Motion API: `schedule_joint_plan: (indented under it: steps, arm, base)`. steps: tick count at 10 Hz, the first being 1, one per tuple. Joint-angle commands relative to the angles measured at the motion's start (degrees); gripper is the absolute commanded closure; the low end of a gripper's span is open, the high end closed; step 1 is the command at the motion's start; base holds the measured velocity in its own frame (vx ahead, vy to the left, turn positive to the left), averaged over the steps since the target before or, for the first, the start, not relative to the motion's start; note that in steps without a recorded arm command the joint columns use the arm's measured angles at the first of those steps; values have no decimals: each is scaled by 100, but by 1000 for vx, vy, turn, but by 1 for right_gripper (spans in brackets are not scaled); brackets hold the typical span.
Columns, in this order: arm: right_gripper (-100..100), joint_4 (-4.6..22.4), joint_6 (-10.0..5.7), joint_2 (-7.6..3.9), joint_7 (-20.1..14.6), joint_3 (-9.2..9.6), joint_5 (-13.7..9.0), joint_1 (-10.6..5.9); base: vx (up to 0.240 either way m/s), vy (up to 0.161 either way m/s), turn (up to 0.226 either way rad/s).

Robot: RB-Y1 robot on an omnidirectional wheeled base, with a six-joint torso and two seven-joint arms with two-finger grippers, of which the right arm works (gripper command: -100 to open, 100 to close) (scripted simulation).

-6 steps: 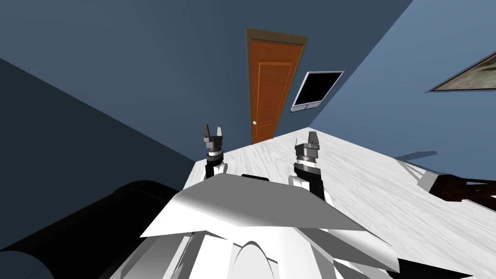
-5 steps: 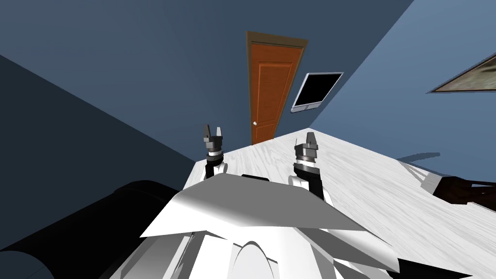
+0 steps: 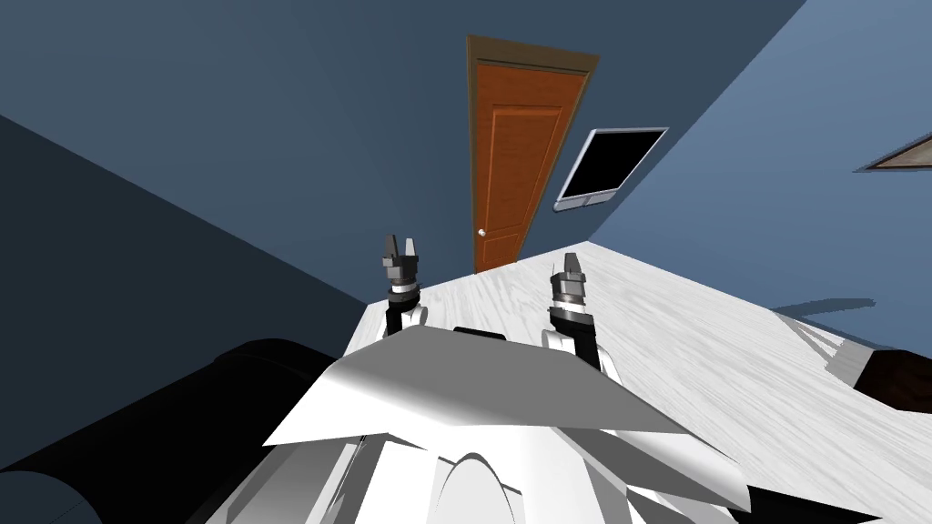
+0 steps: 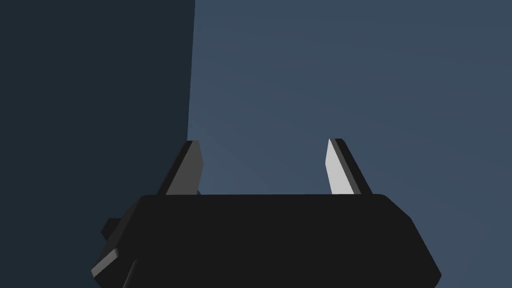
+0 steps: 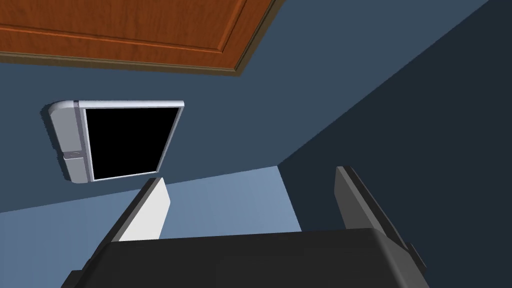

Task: Pull the door open

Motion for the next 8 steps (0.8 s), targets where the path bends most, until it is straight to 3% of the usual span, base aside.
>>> schedule_joint_plan:
  steps: [1,8]
  arm:
    - [-100,166,-80,-43,121,-27,59,-42]
    - [-100,1102,-448,-270,758,-234,387,-344]
  base:
    - [96,0,42]
    - [124,15,52]
